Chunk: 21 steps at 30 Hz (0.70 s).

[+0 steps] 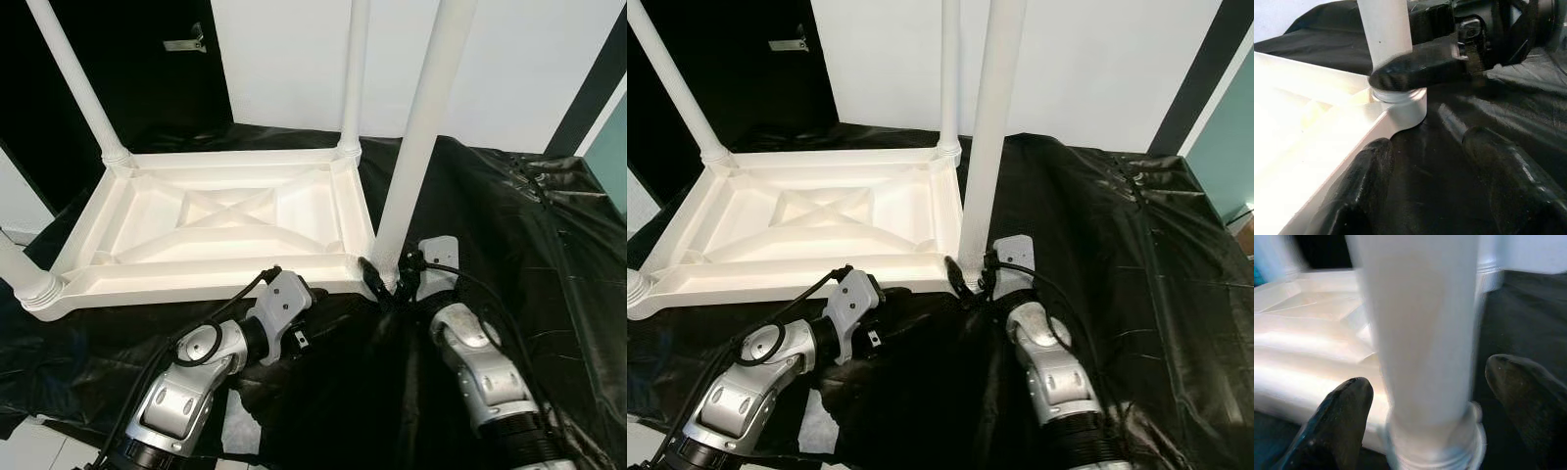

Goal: Building children table

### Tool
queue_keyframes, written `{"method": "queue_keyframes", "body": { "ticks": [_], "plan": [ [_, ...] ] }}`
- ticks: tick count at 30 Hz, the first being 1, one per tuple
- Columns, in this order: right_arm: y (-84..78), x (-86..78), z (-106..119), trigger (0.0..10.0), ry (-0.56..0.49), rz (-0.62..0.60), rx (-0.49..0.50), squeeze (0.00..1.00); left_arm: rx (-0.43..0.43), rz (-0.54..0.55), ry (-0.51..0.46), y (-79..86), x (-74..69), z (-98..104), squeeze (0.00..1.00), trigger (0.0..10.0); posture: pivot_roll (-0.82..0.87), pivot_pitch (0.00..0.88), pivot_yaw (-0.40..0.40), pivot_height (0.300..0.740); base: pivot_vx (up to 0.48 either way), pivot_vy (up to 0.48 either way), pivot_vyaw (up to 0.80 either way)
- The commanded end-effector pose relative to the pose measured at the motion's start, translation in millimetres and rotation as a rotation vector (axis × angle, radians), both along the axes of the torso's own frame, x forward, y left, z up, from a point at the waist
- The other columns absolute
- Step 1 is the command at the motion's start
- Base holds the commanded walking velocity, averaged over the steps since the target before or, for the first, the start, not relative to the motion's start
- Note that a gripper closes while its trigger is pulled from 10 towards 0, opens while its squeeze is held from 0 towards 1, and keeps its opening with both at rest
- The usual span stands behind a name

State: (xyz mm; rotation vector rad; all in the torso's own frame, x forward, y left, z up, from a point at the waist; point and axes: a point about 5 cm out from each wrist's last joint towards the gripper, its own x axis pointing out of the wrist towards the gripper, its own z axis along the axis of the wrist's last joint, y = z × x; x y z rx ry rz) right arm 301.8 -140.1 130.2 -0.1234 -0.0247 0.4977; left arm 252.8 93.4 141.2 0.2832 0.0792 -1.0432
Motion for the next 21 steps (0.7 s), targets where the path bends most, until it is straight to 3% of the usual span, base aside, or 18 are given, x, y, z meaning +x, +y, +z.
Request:
{"method": "queue_keyframes", "body": {
  "ticks": [1, 9, 18, 19, 20, 21],
  "plan": [
    [-4.7, 5.6, 5.4, 10.0, -0.013, 0.058, 0.007, 0.0, 0.012, 0.011, 0.002, 0.8, 2.6, -0.9, 0.0, 10.0, 0.02, 0.0, -0.007, 0.74, 0.0, 0.0, 0.0],
    [-8.2, 20.3, 10.5, 10.0, 0.025, 0.273, -0.112, 0.0, 0.021, 0.01, -0.008, 3.7, 7.0, 1.7, 0.0, 10.0, 0.02, 0.0, -0.004, 0.74, 0.0, 0.0, 0.0],
    [-0.3, 32.5, 7.7, 10.0, 0.048, 0.318, -0.149, 0.0, 0.02, 0.009, -0.013, 1.9, 8.7, 2.3, 0.0, 10.0, 0.02, 0.0, -0.006, 0.74, 0.0, 0.0, 0.0],
    [3.2, 34.8, 6.2, 7.1, 0.048, 0.327, -0.148, 0.0, 0.02, 0.009, -0.015, 1.4, 9.0, 2.3, 0.0, 10.0, 0.02, 0.0, -0.009, 0.74, 0.0, 0.0, 0.0],
    [3.2, 34.8, 6.2, 7.1, 0.048, 0.327, -0.148, 0.0, 0.02, 0.009, -0.015, 1.4, 9.0, 2.3, 0.0, 10.0, 0.02, 0.0, -0.009, 0.74, 0.0, 0.0, 0.0],
    [6.4, 36.8, 1.1, 0.0, 0.057, 0.331, -0.148, 0.0, 0.019, 0.012, -0.018, 1.2, 9.3, 2.7, 0.0, 10.0, 0.03, 0.0, -0.017, 0.74, 0.0, 0.0, 0.0]
  ]
}}
